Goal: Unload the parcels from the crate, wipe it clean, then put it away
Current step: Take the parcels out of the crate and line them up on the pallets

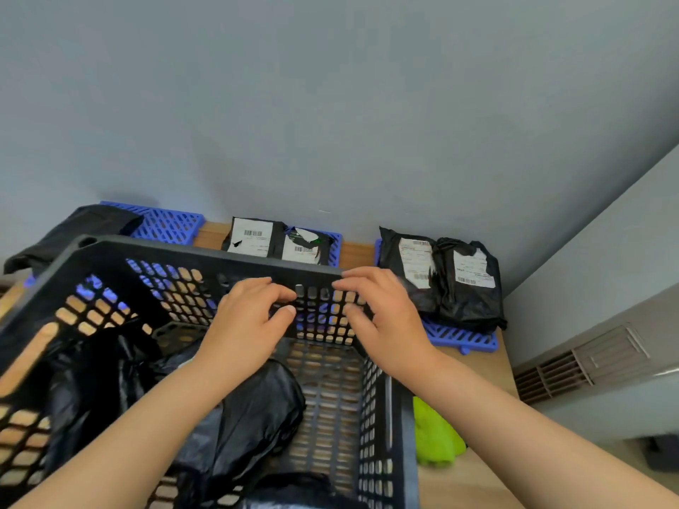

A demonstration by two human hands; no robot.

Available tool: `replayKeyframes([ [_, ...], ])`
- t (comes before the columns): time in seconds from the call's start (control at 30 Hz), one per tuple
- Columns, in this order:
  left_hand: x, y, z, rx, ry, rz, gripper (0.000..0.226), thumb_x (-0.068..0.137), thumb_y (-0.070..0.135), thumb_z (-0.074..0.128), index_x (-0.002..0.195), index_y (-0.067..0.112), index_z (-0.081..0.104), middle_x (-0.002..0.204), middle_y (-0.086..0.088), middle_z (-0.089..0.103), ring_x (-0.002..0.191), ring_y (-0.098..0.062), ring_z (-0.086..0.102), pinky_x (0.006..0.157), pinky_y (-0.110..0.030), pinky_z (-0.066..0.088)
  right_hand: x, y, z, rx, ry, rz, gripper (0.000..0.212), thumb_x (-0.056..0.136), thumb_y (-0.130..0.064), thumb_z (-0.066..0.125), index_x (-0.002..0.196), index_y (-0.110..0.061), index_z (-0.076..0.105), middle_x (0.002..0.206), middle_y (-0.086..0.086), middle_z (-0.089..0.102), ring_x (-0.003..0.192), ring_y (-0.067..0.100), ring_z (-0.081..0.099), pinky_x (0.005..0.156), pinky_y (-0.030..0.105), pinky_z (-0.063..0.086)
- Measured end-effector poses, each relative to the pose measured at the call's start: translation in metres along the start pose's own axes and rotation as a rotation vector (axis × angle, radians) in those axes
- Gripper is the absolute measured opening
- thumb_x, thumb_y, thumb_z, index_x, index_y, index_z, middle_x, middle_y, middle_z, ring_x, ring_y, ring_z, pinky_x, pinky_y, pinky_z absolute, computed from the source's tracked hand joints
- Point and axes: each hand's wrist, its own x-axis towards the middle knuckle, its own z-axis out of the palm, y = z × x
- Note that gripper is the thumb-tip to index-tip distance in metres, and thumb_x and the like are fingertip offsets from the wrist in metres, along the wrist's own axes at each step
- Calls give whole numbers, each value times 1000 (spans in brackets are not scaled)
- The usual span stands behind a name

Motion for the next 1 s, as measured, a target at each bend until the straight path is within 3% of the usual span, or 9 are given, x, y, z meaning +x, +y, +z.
replayKeyframes([
  [0.2, -29, -41, -22, 67, -24, -31, 28, 93, 29, 52, 120, 25, 60, 129, 5, 52, 136, -10, 26, 108, -35, 25, -19, -45, 32, 11, -469, 31, 27, 92, -18, 56, 117, -24, 62, 118, -7, 58, 115, 12, 45, 100, 33, 37],
  [0.43, -51, -77, -44, 109, -75, -39, 32, 94, 31, 52, 124, 23, 57, 133, 1, 49, 136, -14, 26, 111, -40, 24, -45, -81, 59, -46, -983, 119, 38, 92, -30, 55, 130, -25, 52, 128, -5, 56, 111, 12, 54, 95, 36, 45],
  [0.63, -65, -90, -47, 100, -105, -8, 33, 95, 31, 51, 126, 21, 56, 128, 3, 50, 134, -15, 27, 108, -36, 24, -65, -85, 68, -161, -1401, 212, 89, 78, -54, 67, 148, -28, 19, 151, -1, 31, 134, 22, 35, 108, 41, 35],
  [0.83, -69, -98, -42, 75, -122, 4, 31, 94, 30, 51, 123, 20, 58, 126, 5, 54, 128, -14, 33, 107, -36, 29, -67, -77, 74, -271, -1338, 330, 97, 72, -61, 69, 148, -29, 18, 150, -2, 34, 134, 25, 37, 106, 44, 36],
  [1.0, -69, -101, -41, 80, -141, 13, 31, 95, 30, 49, 123, 20, 58, 125, 6, 55, 127, -13, 35, 107, -36, 32, -47, -66, 69, -272, -1068, 400, 67, 87, -54, 55, 143, -22, 35, 141, 3, 46, 124, 25, 47, 101, 40, 42],
])
